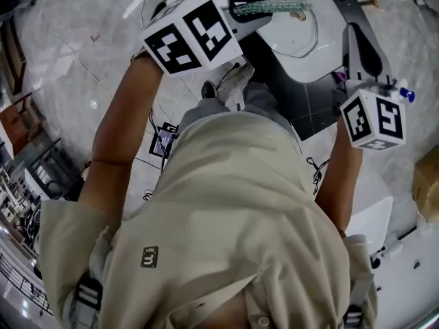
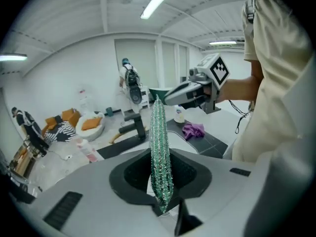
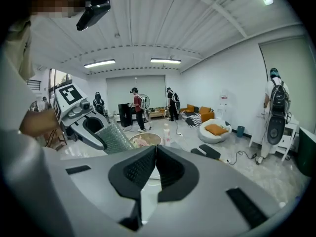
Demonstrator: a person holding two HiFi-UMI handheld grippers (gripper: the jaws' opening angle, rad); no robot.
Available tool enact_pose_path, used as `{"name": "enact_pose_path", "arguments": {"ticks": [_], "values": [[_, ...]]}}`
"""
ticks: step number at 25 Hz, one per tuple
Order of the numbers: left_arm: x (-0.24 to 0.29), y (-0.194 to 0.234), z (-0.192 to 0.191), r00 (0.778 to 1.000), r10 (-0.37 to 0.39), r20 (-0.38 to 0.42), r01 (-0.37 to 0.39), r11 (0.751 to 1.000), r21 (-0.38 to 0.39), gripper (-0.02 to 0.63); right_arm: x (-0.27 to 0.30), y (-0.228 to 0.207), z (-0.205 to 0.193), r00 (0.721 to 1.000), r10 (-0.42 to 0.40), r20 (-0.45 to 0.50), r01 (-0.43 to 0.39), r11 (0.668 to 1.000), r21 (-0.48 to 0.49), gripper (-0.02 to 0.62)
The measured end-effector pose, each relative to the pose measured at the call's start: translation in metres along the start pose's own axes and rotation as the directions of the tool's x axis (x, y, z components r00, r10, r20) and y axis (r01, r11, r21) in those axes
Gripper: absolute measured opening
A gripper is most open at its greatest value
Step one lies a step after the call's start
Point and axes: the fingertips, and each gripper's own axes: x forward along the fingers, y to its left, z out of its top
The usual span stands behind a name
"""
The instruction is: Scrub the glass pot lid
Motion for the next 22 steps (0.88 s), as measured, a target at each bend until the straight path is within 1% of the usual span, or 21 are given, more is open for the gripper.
{"name": "enact_pose_path", "arguments": {"ticks": [2, 4, 6, 9, 15, 22], "values": [[-0.026, 0.006, 0.000, 0.995, 0.077, 0.056, -0.075, 0.996, -0.039, 0.088, 0.000, 0.014, 0.010, 1.000, 0.017, 0.007, -0.017, 0.999, -0.036, 0.025], [-0.051, 0.008, -0.002, 0.984, 0.148, 0.095, -0.141, 0.987, -0.073, 0.089, 0.000, 0.029, 0.019, 0.999, 0.038, 0.008, -0.037, 0.996, -0.078, 0.025], [-0.073, 0.008, -0.004, 0.968, 0.213, 0.132, -0.202, 0.975, -0.090, 0.089, -0.002, 0.043, 0.028, 0.998, 0.054, 0.018, -0.051, 0.993, -0.110, 0.023], [-0.101, -0.001, -0.006, 0.939, 0.280, 0.199, -0.269, 0.960, -0.082, 0.090, -0.009, 0.061, 0.041, 0.997, 0.062, 0.045, -0.056, 0.990, -0.132, 0.025], [-0.142, -0.034, -0.016, 0.905, 0.343, 0.251, -0.328, 0.939, -0.101, 0.091, -0.030, 0.096, 0.051, 0.996, 0.064, 0.067, -0.053, 0.985, -0.162, 0.025], [-0.158, -0.053, -0.036, 0.888, 0.362, 0.284, -0.343, 0.932, -0.116, 0.091, -0.038, 0.120, 0.039, 0.997, 0.058, 0.057, -0.047, 0.984, -0.173, 0.025]]}}
